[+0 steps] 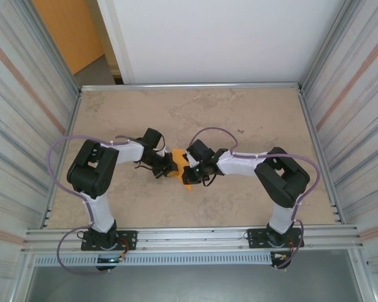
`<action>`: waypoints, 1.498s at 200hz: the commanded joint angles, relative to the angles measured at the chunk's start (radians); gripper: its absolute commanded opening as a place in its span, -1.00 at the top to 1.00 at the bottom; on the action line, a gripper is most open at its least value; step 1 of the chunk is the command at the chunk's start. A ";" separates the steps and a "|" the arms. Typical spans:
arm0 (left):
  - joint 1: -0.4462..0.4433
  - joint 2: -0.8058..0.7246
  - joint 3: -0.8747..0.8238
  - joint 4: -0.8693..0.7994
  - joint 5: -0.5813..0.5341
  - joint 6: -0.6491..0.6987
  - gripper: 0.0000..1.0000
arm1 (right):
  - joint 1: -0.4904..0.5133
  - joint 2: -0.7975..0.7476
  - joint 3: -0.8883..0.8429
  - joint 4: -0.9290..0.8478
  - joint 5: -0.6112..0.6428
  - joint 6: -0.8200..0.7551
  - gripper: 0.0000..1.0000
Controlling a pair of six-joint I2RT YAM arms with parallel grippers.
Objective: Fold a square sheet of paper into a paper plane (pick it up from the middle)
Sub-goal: Third fold the triangle at the center of the table.
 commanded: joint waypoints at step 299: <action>0.124 -0.031 -0.084 0.118 -0.222 0.183 0.93 | 0.024 0.077 -0.089 -0.193 0.123 0.049 1.00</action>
